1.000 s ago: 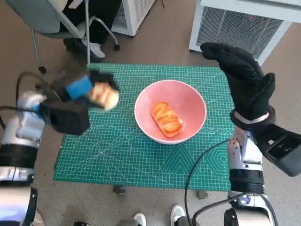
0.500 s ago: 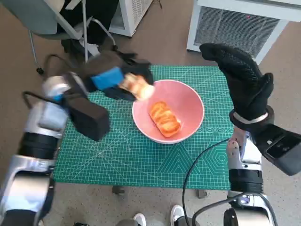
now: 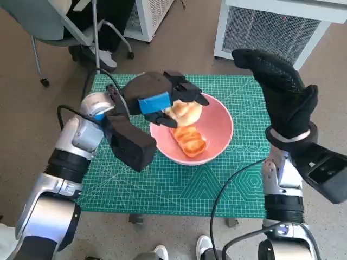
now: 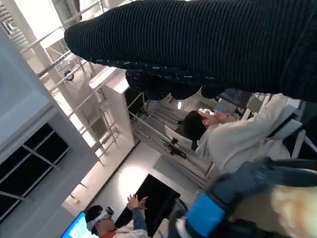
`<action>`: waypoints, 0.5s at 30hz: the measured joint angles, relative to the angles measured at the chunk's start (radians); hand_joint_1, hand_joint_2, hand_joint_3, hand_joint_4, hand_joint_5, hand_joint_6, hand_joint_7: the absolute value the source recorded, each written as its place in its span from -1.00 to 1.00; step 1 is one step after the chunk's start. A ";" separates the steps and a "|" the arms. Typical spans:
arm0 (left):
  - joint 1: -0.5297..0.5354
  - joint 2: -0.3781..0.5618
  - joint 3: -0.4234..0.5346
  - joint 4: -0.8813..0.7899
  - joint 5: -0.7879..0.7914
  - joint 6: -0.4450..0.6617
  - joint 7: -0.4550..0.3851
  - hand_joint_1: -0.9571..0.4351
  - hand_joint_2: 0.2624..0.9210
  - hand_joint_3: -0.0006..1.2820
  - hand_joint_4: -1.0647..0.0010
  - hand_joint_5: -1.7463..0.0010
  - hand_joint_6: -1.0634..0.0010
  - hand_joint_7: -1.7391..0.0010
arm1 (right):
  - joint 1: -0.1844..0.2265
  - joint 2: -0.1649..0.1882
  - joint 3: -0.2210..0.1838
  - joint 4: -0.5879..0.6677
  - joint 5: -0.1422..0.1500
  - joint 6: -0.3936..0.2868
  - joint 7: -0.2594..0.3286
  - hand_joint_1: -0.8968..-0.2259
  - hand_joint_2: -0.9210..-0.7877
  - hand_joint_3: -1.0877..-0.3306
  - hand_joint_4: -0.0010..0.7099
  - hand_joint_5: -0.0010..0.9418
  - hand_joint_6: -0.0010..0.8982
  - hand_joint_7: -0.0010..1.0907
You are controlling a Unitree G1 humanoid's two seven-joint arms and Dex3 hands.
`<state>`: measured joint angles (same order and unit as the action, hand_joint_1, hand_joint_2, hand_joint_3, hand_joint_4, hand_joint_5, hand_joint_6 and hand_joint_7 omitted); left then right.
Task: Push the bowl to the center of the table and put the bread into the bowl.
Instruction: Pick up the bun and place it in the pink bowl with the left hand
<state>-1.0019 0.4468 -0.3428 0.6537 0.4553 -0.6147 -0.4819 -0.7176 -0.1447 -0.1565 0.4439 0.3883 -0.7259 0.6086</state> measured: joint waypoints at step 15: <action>-0.006 -0.001 0.002 0.010 0.007 -0.009 0.015 -0.29 0.99 -0.85 0.76 1.00 0.43 0.98 | 0.025 -0.001 0.003 -0.043 -0.003 0.027 -0.023 -0.08 -1.00 -0.31 -1.00 0.01 -1.00 0.36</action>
<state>-1.0074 0.4456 -0.3405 0.6637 0.4628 -0.6233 -0.4673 -0.6929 -0.1455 -0.1535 0.4012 0.3850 -0.6992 0.5858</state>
